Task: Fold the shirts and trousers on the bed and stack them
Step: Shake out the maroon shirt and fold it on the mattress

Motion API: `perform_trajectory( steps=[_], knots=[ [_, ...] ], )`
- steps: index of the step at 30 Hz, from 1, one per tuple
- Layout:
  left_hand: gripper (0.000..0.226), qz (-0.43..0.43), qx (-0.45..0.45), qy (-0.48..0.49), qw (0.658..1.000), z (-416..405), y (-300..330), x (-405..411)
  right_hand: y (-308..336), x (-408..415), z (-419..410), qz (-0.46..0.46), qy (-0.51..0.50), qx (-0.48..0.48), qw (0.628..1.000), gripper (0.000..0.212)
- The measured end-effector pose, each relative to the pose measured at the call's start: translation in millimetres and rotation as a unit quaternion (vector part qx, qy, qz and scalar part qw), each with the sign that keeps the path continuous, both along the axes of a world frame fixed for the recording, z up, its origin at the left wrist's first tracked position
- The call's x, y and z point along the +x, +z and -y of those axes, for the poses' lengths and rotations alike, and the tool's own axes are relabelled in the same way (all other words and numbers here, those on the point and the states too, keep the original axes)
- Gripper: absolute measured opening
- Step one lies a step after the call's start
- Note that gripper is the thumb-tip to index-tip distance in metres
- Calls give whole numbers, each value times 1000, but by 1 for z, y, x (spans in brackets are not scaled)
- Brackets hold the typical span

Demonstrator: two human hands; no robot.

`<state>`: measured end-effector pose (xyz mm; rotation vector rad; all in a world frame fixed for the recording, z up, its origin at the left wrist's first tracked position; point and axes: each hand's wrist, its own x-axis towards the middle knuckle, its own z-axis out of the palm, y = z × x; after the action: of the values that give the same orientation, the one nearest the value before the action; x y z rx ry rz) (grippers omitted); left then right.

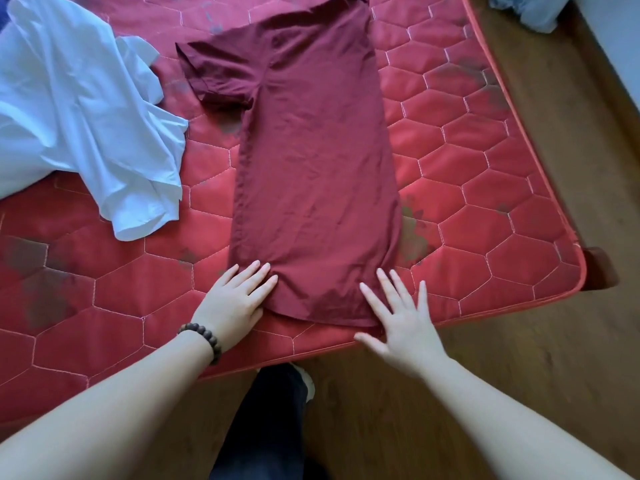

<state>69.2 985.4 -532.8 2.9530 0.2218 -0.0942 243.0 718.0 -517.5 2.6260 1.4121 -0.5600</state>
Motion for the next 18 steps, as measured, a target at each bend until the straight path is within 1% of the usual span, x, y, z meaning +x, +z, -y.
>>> perform_trajectory(
  steps=[2, 3, 4, 5, 7, 11, 14, 16, 17, 18],
  knots=[
    [59, 1, 0, 23, 1000, 6, 1, 3, 3, -7, -14, 23, -26, 92, 995, 51],
    [55, 2, -6, 33, 999, 8, 1, 4, 5, -6, -18, 34, -59, 142, 987, 37],
    [50, 1, -13, 44, 999, 8, 3, 6, 9, -2, -21, 33, -95, 176, 979, 28],
    [46, -3, -23, 54, 998, 8, 4, 7, 15, 4, -23, 21, -125, 186, 974, 25],
    [40, -21, -50, 74, 996, 7, 5, 8, 27, 16, -21, 3, -156, 163, 974, 24],
    [41, -72, -117, 104, 985, 0, 6, 11, 43, 28, -10, 46, -165, 167, 971, 20],
    [43, -104, -147, 108, 978, -4, 8, 11, 40, 28, 1, 67, -191, 99, 974, 19],
    [45, -121, -155, 100, 975, -6, 9, 11, 37, 27, 8, 63, -261, 83, 960, 18],
    [45, -126, -157, 95, 975, -7, 10, 11, 35, 26, 10, 45, -312, 98, 944, 17],
    [46, -129, -156, 89, 975, -7, 10, 10, 34, 24, 10, 10, -370, 123, 921, 17]
  ],
)
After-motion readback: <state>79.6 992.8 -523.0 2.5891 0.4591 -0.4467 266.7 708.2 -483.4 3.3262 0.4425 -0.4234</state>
